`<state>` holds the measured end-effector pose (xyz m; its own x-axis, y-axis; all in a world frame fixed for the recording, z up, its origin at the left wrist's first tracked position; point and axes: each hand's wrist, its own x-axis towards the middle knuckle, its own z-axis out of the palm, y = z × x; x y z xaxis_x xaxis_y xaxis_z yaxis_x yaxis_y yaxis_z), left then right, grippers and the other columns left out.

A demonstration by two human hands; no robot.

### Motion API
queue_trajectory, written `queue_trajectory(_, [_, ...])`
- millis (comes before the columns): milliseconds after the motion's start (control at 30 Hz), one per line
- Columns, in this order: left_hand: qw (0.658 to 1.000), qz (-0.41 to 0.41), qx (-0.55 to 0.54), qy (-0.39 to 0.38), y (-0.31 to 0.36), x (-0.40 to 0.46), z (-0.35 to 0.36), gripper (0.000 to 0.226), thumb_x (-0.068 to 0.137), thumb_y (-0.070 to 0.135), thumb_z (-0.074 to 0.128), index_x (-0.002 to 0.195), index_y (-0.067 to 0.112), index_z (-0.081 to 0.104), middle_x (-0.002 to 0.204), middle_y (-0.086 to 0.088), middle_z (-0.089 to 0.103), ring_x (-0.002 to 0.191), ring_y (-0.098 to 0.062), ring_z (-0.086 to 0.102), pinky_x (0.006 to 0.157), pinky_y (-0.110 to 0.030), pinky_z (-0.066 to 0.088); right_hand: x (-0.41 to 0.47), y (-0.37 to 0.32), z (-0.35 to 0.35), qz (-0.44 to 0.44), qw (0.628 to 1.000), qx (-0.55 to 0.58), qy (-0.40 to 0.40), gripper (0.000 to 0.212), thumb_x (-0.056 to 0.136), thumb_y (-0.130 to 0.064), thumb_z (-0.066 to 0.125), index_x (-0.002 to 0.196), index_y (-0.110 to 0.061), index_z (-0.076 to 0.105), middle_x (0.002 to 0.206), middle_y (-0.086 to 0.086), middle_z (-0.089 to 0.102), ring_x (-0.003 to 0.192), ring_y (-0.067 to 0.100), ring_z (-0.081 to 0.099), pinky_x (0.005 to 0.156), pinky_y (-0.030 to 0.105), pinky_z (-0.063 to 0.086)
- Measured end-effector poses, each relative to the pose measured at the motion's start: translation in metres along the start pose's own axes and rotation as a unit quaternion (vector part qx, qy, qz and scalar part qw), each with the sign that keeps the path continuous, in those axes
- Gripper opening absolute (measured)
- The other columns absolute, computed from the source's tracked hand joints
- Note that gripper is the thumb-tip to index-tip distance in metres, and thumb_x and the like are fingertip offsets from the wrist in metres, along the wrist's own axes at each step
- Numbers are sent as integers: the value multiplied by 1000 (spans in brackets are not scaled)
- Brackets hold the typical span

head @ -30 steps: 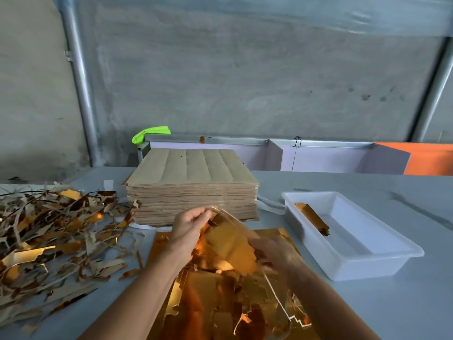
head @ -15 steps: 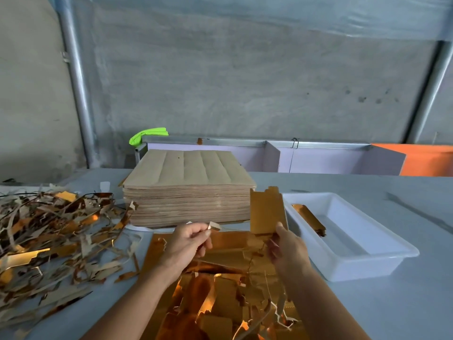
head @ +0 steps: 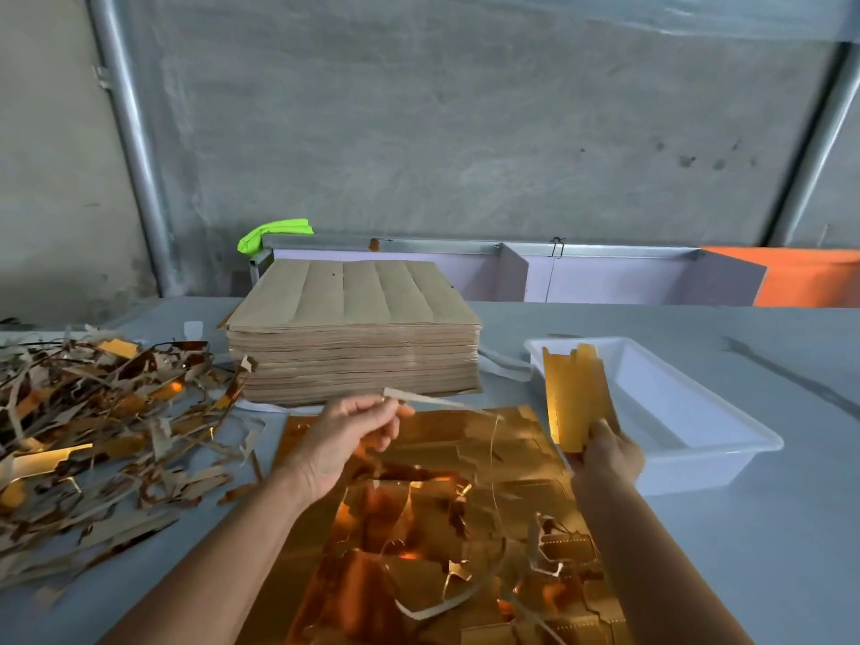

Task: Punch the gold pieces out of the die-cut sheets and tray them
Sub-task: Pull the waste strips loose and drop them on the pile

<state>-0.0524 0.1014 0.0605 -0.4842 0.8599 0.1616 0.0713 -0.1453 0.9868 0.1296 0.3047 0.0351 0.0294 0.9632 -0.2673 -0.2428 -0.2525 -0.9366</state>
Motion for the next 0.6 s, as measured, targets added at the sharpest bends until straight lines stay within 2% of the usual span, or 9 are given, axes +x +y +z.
queue_trajectory(67, [998,7,-61,-35,7,5,-6,23,83,21,56,83,7,74,66,-6,60,59,-14,52,55,-21,46,2,-1,-2,-49,997,-51,-18,26,96,-14,48,116,-1,59,84,10,59,75,26,58,75,41,52])
queue_trajectory(167, [989,10,-106,-105,14,13,-15,23,88,21,57,84,7,75,60,-4,57,52,-13,48,49,-22,43,9,-3,-5,-164,966,-193,-59,24,93,-5,46,110,2,61,86,12,58,77,27,55,69,41,52])
queue_trajectory(233, [979,14,-133,-151,19,19,-19,24,84,30,69,84,6,73,56,-2,55,48,-11,45,47,-22,39,8,-5,-4,-259,924,-266,-92,33,96,-5,45,125,-13,58,101,6,58,88,25,56,75,43,54])
queue_trajectory(300, [972,13,-148,-184,22,23,-20,29,77,35,76,83,7,72,53,0,53,45,-10,43,46,-21,35,5,-8,0,-351,874,-315,-114,43,98,-4,42,134,-24,52,104,-2,53,91,21,54,78,38,50])
queue_trajectory(367, [967,17,-156,-202,23,26,-18,28,77,36,77,82,8,72,52,2,52,44,-9,41,46,-20,31,1,-5,4,-414,810,-386,-157,39,97,-2,42,124,-22,62,100,-1,60,93,22,59,82,32,48])
queue_trajectory(433, [963,22,-168,-208,22,28,-15,27,78,35,76,82,9,72,52,2,50,43,-8,40,46,-23,27,-3,5,8,-426,719,-506,-213,32,97,-5,45,114,-20,67,109,0,64,98,18,61,89,26,49])
queue_trajectory(500, [961,27,-190,-200,19,31,-11,26,78,33,76,82,8,72,51,2,49,43,-8,39,45,-23,26,-11,21,10,-420,638,-584,-274,26,99,-12,45,116,-21,63,110,-3,62,93,10,60,85,22,51])
queue_trajectory(533, [961,30,-200,-187,17,32,-10,23,81,31,73,82,8,72,51,1,49,43,-8,39,45,-23,27,-16,28,10,-405,630,-588,-304,23,99,-14,45,113,-20,62,103,-5,61,86,7,59,79,21,51])
queue_trajectory(600, [967,36,-210,-138,12,35,-7,23,89,25,59,80,9,73,51,2,49,43,-8,39,45,-21,29,-26,39,10,-377,646,-560,-357,16,98,-19,48,106,-19,62,95,-5,59,81,7,58,78,24,53])
